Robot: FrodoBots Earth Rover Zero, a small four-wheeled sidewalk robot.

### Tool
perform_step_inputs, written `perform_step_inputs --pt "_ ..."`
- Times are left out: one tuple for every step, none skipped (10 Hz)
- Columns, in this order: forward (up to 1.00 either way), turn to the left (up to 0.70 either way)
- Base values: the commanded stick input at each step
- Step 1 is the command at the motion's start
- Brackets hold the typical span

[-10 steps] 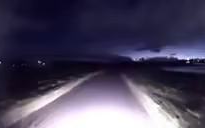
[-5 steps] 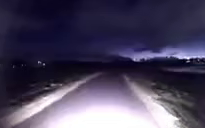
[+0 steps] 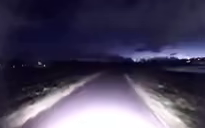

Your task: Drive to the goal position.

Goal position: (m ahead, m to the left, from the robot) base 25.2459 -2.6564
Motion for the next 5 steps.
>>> perform_step_inputs --pt "0.85 -0.01" --pt "0.85 -0.02" --pt "0.85 -0.34" --pt "0.85 -0.34" --pt "0.85 0.00"
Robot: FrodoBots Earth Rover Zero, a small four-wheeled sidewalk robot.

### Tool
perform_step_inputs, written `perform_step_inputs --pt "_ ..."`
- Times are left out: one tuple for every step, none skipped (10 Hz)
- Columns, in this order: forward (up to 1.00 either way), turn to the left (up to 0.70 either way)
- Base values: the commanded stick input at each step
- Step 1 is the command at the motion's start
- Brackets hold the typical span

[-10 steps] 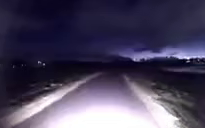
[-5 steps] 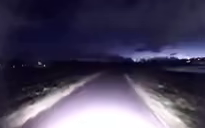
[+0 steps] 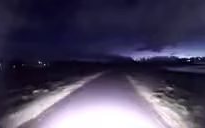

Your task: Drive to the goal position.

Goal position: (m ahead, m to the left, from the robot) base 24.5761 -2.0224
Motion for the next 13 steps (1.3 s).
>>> perform_step_inputs --pt "0.85 0.00" --pt "0.85 0.00" --pt "0.85 0.00" --pt "0.85 -0.17" --pt "0.85 -0.26" --pt "0.85 -0.34" --pt "0.85 -0.34" --pt "0.85 -0.34" --pt "0.85 -0.20" --pt "0.85 -0.05" --pt "0.85 0.00" --pt "0.85 0.00" --pt "0.85 0.00"
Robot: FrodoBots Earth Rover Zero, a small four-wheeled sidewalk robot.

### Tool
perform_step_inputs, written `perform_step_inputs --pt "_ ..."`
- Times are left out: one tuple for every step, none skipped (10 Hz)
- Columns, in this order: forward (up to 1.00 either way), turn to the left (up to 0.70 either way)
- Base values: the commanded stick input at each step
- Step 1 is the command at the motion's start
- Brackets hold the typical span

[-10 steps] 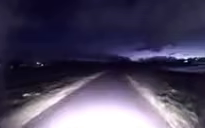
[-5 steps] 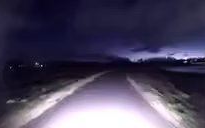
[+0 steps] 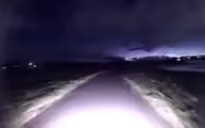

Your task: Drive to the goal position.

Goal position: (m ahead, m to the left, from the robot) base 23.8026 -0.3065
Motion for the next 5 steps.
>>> perform_step_inputs --pt "0.85 0.00" --pt "0.85 0.00" --pt "0.85 0.00" --pt "0.85 0.00" --pt "0.85 0.00"
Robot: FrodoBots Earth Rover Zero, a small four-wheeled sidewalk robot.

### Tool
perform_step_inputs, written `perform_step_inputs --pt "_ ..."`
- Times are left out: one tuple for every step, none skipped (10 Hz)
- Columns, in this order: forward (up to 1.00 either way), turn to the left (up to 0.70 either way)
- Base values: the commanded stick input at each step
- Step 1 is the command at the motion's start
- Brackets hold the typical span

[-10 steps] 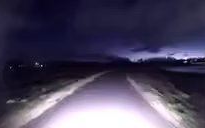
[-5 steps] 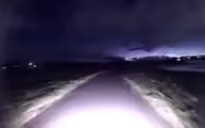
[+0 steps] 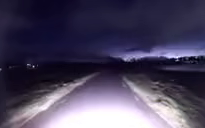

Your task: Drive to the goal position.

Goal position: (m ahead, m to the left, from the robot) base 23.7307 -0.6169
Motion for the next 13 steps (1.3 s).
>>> perform_step_inputs --pt "0.85 0.00" --pt "0.85 0.00" --pt "0.85 0.00" --pt "0.85 0.09" --pt "0.85 0.25" --pt "0.85 0.34" --pt "0.85 0.34" --pt "0.85 0.04" --pt "0.85 0.02" --pt "0.85 0.00" --pt "0.85 0.00" --pt "0.85 0.00" --pt "0.85 0.00"
